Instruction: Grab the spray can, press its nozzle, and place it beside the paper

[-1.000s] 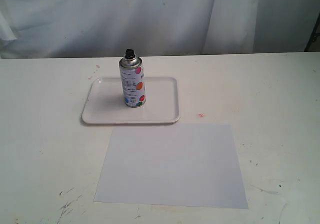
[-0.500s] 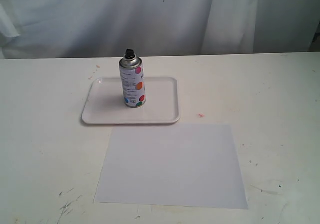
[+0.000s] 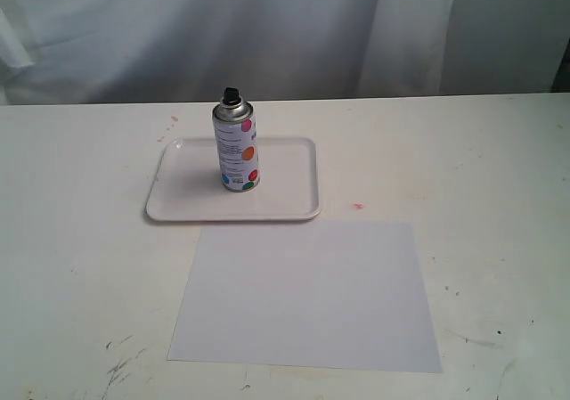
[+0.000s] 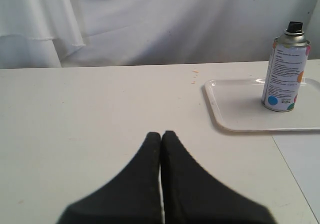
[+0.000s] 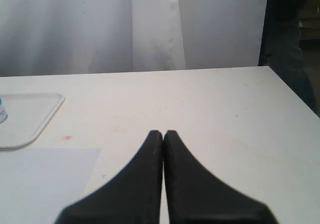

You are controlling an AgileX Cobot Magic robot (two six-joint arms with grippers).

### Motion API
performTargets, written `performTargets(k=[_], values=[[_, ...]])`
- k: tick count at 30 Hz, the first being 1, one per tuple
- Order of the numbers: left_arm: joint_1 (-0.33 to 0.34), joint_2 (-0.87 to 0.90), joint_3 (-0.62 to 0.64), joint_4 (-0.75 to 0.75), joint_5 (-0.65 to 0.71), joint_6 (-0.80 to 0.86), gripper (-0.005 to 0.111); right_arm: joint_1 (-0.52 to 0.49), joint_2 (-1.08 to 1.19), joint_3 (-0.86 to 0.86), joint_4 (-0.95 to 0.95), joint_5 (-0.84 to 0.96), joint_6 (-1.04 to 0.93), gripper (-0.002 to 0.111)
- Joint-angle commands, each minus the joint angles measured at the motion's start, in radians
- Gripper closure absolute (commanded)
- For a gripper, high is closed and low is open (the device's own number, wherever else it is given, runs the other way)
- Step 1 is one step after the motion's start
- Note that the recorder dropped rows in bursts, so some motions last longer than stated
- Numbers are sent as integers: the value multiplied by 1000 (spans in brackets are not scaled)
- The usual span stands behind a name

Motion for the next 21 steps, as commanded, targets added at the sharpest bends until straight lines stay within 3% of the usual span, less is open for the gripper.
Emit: performTargets(k=[1,21], values=[[2,-4,5,4,-6,-11,107,-6,-8,4,-31,70,0,108],[2,-4,5,4,-6,-11,107,-6,-47,4,-41,139,36,108]])
